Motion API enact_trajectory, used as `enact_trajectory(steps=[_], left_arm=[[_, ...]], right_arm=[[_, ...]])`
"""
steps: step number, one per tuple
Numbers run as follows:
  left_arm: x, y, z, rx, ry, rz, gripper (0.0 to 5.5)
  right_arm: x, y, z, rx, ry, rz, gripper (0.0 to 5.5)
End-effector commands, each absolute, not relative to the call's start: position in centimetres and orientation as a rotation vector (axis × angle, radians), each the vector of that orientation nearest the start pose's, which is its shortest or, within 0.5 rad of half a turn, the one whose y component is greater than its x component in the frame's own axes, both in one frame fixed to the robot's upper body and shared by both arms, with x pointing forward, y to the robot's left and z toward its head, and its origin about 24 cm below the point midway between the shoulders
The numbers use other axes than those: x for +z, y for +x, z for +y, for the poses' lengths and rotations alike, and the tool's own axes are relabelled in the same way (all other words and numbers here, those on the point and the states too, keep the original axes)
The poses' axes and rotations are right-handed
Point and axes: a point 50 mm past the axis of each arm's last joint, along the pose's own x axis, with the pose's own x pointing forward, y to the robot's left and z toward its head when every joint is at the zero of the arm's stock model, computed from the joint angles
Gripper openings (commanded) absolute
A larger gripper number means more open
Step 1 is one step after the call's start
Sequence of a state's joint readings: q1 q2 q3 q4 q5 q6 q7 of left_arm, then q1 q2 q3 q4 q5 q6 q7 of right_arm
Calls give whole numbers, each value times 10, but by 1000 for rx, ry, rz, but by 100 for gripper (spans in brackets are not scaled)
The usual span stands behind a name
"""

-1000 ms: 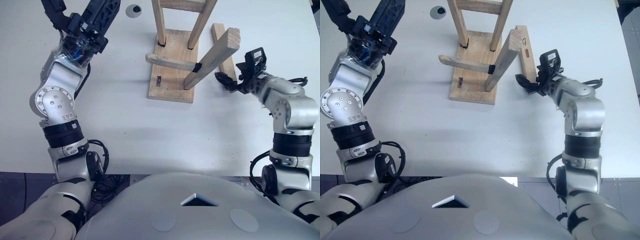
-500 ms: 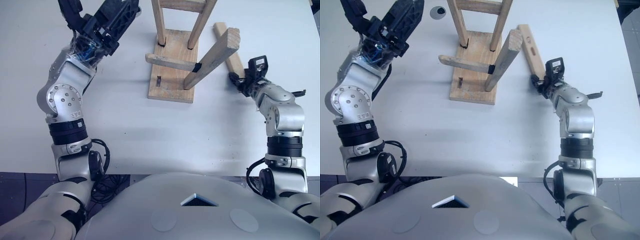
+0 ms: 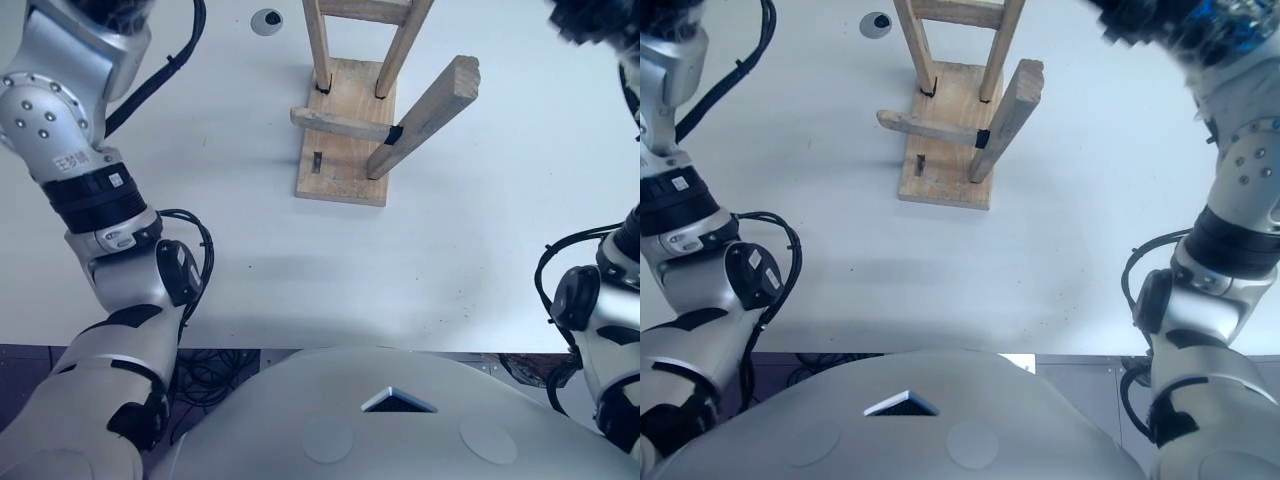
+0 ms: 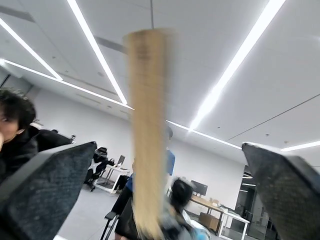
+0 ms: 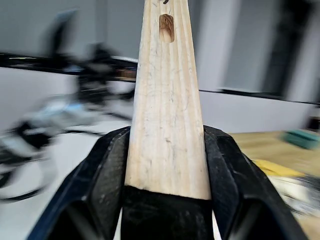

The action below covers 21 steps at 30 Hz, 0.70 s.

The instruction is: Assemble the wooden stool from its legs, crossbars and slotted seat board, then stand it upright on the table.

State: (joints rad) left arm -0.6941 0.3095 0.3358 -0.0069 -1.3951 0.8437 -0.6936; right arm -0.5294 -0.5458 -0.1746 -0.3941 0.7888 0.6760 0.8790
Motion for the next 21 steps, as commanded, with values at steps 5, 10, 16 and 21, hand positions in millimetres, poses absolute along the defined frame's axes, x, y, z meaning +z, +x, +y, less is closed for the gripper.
enact_trajectory(steps=[5, 10, 16, 21], left_arm=[[260, 278, 150, -1519, -949, -388, 477], [259, 280, 148, -1512, -969, -400, 317], [261, 282, 146, -1467, -973, -419, 230], [262, 286, 148, -1425, -978, -441, 224]], right_arm=[[227, 245, -141, 1402, 13, -139, 207], [223, 248, -142, 1409, 204, -114, 207], [219, 247, -141, 1401, 211, -99, 207], [218, 248, -140, 1384, 182, -96, 207]])
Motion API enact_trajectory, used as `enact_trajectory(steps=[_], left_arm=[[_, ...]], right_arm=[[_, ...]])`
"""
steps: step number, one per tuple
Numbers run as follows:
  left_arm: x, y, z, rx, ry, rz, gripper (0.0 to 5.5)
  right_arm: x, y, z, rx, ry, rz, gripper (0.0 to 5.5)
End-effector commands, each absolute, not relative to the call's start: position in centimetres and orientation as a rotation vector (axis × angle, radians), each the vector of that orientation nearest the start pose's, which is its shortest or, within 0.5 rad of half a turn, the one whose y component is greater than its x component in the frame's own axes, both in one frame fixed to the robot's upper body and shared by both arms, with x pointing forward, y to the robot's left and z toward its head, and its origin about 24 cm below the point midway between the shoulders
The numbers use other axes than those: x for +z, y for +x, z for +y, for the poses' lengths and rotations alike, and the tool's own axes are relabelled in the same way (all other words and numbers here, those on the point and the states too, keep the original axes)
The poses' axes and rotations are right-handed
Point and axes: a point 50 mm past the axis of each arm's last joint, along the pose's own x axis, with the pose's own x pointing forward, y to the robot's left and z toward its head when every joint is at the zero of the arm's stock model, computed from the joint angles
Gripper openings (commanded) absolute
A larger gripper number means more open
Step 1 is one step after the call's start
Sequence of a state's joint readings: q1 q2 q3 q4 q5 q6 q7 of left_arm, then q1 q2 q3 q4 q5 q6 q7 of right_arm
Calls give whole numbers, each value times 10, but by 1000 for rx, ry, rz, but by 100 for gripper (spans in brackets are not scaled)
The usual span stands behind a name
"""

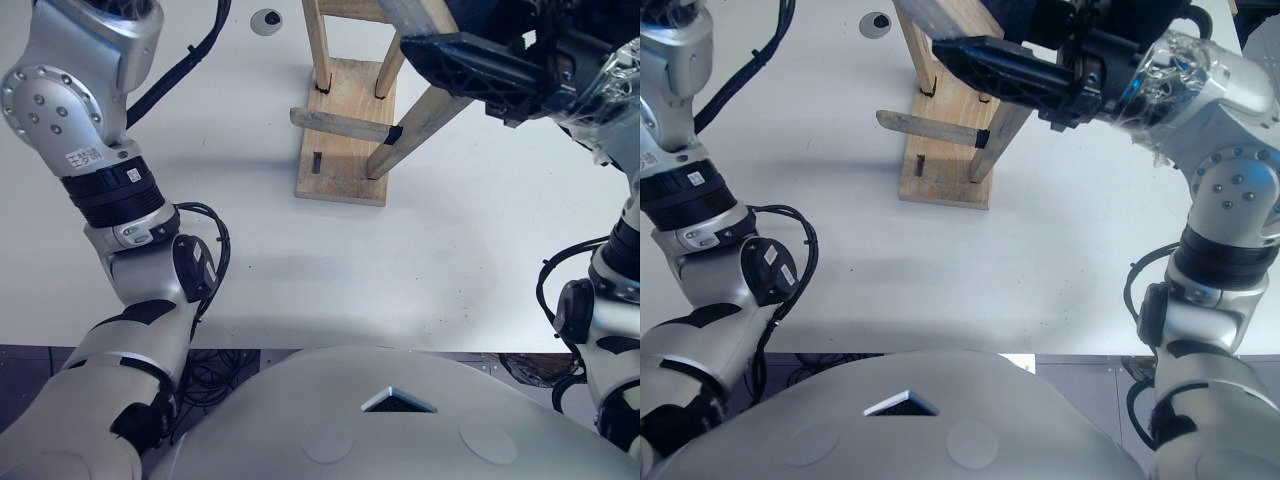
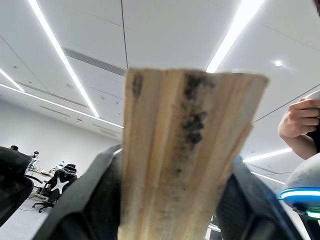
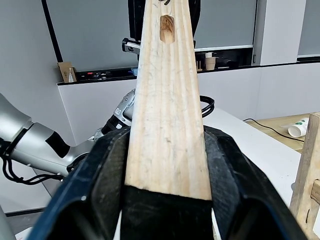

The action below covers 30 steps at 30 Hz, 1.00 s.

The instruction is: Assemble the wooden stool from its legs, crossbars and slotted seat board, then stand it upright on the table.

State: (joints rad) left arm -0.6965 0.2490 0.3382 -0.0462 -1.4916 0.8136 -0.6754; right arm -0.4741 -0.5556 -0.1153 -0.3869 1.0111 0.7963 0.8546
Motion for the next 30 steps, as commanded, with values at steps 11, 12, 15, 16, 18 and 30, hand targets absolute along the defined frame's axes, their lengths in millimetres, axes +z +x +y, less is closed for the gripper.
enact_trajectory(steps=[11, 12, 15, 16, 18, 30], left_arm=[[280, 318, 242, -1124, -613, -510, 202], [265, 323, 240, -1108, -585, -455, 202], [211, 334, 235, -1061, -527, -289, 202], [197, 336, 235, -1052, -524, -251, 202], [172, 339, 230, -1048, -544, -190, 202], [102, 337, 208, -994, -738, -60, 202]], right_arm=[[209, 262, -164, 1356, -81, 101, 370], [208, 262, -164, 1360, -84, 107, 370], [206, 265, -165, 1368, -85, 122, 332], [205, 266, -166, 1368, -86, 126, 310], [204, 268, -168, 1370, -89, 137, 280], [192, 267, -169, 1397, -109, 185, 217]])
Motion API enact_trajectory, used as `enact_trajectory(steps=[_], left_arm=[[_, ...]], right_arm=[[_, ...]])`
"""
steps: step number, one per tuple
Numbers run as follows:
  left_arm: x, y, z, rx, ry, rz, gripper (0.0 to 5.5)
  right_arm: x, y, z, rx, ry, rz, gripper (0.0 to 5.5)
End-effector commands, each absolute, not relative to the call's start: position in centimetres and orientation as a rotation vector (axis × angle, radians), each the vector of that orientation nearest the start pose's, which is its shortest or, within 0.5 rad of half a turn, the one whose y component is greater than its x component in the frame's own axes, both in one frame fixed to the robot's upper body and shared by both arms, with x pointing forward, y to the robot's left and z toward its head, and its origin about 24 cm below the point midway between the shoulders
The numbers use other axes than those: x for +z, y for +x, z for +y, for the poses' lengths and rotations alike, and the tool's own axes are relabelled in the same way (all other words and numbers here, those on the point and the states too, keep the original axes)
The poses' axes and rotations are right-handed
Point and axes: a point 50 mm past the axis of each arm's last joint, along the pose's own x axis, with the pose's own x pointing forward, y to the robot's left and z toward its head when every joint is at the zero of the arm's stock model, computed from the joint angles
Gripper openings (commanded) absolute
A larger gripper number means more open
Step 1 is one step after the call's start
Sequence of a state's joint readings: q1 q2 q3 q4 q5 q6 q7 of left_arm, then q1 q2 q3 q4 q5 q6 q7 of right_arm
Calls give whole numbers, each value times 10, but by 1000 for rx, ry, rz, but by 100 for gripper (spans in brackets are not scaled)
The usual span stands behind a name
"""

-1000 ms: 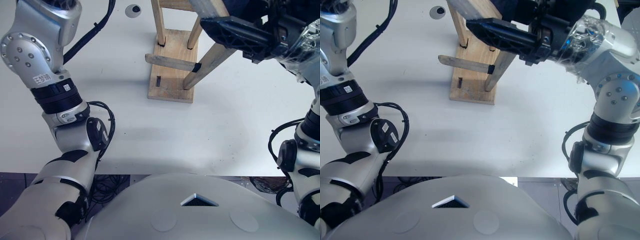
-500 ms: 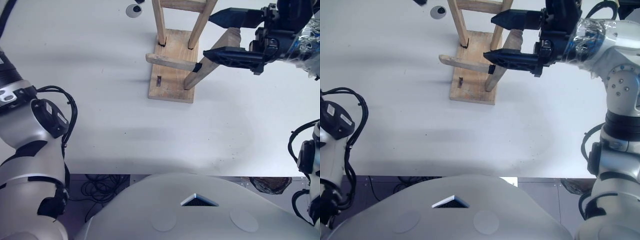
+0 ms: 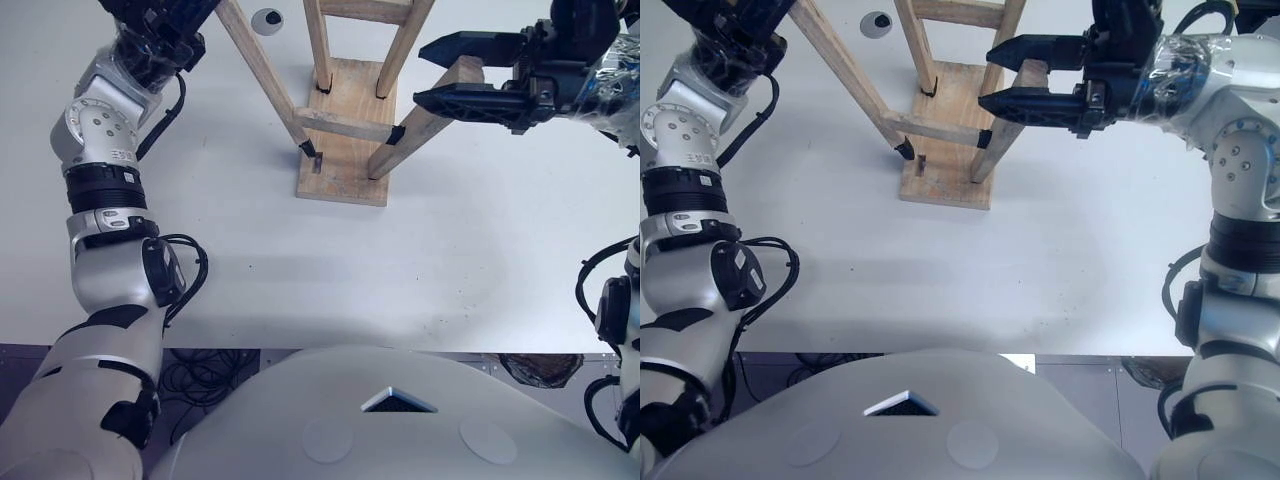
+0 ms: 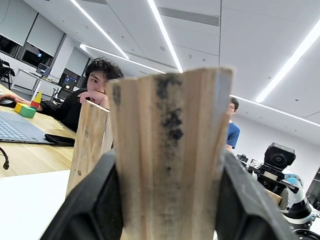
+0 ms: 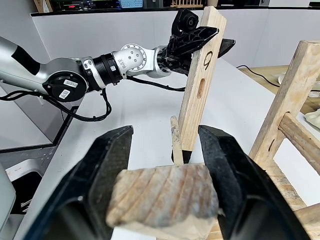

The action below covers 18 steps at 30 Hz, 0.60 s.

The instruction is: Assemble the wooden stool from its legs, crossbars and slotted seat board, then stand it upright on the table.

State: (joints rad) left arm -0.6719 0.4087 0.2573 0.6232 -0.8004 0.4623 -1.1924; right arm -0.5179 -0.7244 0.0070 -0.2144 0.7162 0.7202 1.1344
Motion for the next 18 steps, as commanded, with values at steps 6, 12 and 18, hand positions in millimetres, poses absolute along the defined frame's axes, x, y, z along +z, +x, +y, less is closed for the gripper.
enact_trajectory(steps=[6, 12, 18], left_arm=[[82, 334, 210, -971, -716, -8, 201], [95, 328, 216, -1167, -388, 158, 201], [109, 319, 217, -1343, -111, 278, 201]], right_arm=[[187, 266, -168, 1405, -121, 196, 217], [184, 263, -169, 1412, -122, 209, 216], [178, 254, -165, 1443, -112, 236, 216]])
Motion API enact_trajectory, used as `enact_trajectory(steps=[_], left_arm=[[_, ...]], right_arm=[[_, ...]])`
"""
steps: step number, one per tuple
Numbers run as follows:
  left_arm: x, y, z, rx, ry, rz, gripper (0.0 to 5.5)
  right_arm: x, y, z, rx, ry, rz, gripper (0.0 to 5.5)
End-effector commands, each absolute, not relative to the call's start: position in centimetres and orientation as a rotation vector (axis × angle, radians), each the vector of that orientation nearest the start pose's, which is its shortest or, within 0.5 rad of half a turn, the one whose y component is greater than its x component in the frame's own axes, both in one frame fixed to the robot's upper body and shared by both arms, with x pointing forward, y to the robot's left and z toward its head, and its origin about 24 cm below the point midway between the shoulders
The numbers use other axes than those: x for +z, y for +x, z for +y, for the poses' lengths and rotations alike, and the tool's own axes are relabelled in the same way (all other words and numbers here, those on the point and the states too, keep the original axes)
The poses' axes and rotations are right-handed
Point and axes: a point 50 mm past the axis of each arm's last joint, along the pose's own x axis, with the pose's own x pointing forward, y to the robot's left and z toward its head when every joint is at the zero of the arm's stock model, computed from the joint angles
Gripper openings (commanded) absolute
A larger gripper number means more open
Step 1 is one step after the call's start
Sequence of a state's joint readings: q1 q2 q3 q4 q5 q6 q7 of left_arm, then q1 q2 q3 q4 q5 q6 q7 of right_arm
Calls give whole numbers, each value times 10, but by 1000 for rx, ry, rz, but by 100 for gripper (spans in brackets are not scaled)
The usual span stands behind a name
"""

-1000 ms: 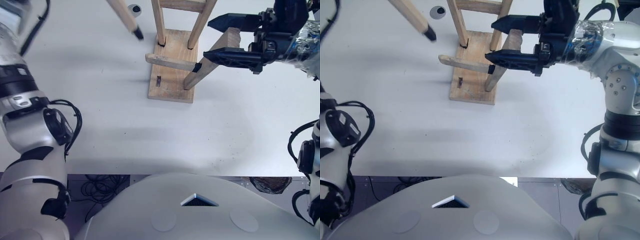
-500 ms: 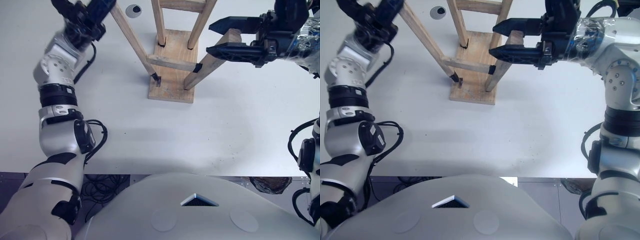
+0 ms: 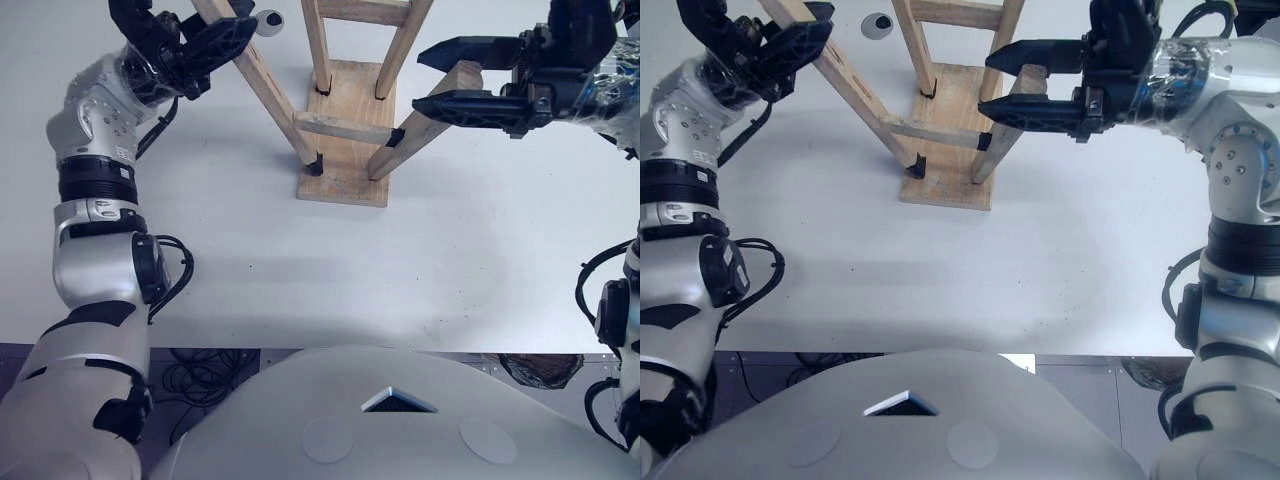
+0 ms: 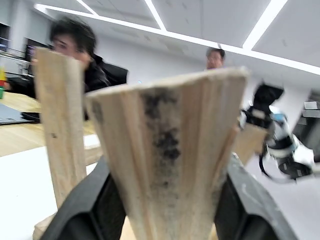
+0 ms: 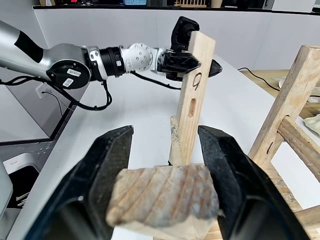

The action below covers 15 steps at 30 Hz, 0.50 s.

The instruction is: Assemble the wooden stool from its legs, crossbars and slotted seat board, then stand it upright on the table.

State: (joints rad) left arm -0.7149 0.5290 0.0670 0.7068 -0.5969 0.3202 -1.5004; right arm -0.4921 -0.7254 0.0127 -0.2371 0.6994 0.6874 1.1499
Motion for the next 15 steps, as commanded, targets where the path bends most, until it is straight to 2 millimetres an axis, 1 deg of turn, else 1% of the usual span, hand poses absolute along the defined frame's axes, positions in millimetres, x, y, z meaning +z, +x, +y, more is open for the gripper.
enact_trajectory(steps=[1, 6, 10, 15], left_arm=[[111, 319, 217, -1349, -89, 276, 201], [125, 317, 216, -1371, 6, 239, 201], [143, 318, 214, -1394, 40, 194, 201], [153, 320, 211, -1423, 92, 191, 201]], right_arm=[[178, 253, -165, 1447, -111, 239, 216], [175, 248, -163, 1469, -105, 262, 215], [173, 248, -163, 1480, -105, 276, 215], [171, 247, -163, 1482, -103, 285, 215]])
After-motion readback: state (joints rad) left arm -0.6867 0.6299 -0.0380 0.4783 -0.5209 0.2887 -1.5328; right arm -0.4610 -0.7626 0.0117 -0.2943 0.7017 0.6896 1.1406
